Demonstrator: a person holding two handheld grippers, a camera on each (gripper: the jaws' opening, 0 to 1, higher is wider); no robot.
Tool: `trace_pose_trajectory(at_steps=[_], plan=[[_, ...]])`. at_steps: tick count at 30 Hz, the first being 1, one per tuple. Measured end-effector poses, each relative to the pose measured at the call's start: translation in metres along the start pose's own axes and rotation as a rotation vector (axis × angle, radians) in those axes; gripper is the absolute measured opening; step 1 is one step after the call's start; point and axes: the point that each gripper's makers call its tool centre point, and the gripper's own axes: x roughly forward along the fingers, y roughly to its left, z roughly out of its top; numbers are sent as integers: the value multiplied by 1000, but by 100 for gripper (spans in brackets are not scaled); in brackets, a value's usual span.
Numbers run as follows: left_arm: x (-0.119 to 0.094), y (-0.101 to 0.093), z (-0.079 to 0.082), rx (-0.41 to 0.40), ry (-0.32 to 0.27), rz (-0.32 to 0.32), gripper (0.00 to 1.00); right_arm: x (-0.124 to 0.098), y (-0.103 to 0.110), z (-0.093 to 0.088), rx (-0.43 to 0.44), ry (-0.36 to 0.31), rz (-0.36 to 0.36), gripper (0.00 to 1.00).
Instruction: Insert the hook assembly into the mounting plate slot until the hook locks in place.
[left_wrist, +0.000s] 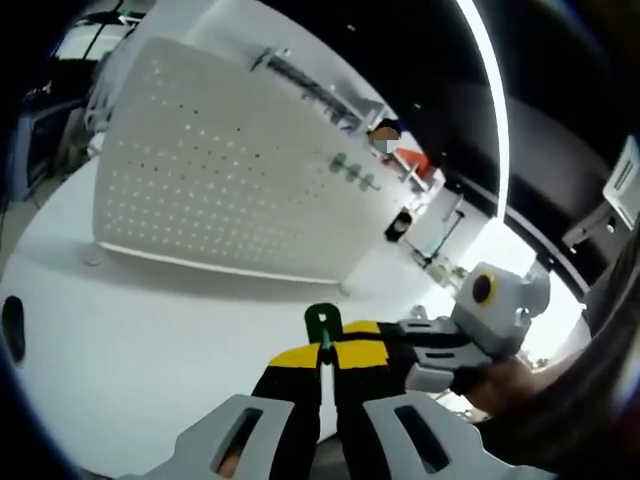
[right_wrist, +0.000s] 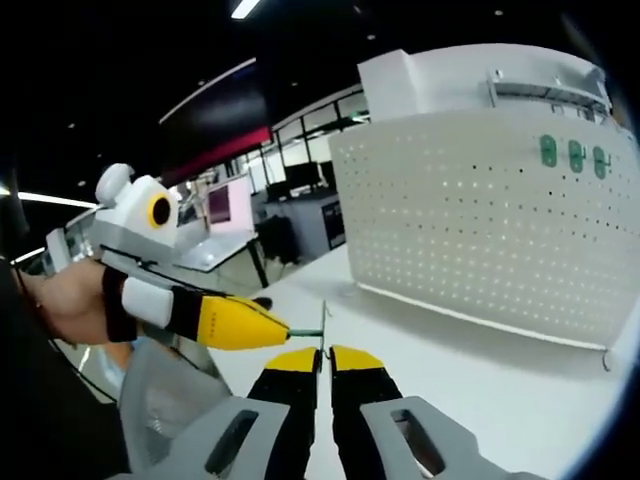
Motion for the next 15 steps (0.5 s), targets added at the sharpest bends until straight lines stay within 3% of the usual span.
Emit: trace_pose_trajectory(at_steps=[15], plan=[[-2, -3, 1, 24, -17, -50, 5, -1, 2, 2, -1, -15, 9, 1]])
